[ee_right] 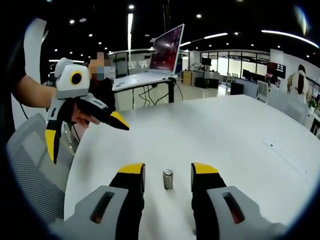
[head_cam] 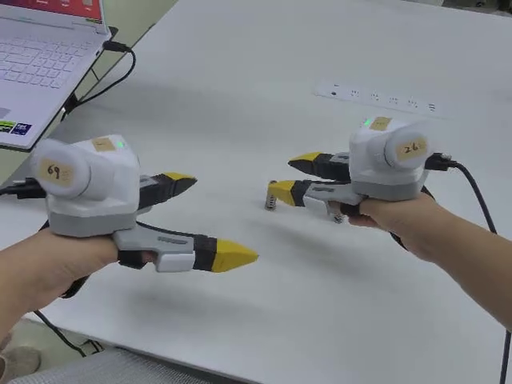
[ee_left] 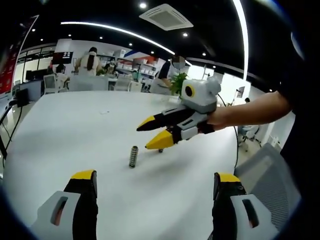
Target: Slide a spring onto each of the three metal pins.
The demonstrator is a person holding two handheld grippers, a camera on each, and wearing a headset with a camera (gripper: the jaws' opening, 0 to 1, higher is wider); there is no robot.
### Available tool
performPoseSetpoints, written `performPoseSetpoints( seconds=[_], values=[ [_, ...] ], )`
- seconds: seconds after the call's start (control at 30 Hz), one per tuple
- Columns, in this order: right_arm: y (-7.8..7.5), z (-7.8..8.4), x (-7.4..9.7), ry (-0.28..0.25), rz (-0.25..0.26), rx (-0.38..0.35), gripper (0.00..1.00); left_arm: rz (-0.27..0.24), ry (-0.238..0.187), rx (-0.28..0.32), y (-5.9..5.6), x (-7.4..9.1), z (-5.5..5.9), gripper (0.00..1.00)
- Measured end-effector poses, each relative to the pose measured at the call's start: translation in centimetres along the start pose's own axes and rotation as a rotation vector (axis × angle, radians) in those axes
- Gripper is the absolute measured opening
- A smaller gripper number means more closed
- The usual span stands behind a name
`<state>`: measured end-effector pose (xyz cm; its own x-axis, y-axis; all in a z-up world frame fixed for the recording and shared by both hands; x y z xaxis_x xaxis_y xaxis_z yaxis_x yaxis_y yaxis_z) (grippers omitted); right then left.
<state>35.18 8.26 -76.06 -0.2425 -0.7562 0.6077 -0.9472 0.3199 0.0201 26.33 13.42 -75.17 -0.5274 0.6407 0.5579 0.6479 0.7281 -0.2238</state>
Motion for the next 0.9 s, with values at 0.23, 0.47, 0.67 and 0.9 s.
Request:
performPoseSetpoints(
  seconds=[0.23, 0.47, 0.67, 0.9],
  values=[
    [-0.5, 0.5, 2.4, -0.021, 0.031, -0.033, 0.46, -0.002, -0.005, -0.007, -0.1, -0.2, -0.5, 0.94],
    [-1.3, 1.5, 4.5, -0.034, 0.063, -0.063, 0.54, -0.002, -0.011, -0.022, -0.3, -0.3, -1.2, 0.93],
    [-1.8, 2.6, 6.3, -0.051, 0.09, -0.102, 0.61, 0.004, -0.016, -0.039, -0.7, -0.4, -1.9, 0.92],
    [-2.2, 3.6, 8.6, -0.07, 0.119, -0.143, 0.73, 0.005, -0.027, -0.057, -1.1, -0.5, -2.4, 0.93]
  ],
)
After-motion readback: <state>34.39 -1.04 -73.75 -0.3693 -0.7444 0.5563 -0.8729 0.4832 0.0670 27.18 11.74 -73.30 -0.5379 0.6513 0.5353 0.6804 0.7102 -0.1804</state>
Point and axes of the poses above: the centre of the closed fingertips' face, and the gripper's own axes: x roughly backward along the fingers, y roughly to its left, z roughly out of its underside, the point moved 1 cm from there along x, roughly backward along the fingers, and after that the axes turned 12 degrees about y, right-handed, at the moved point
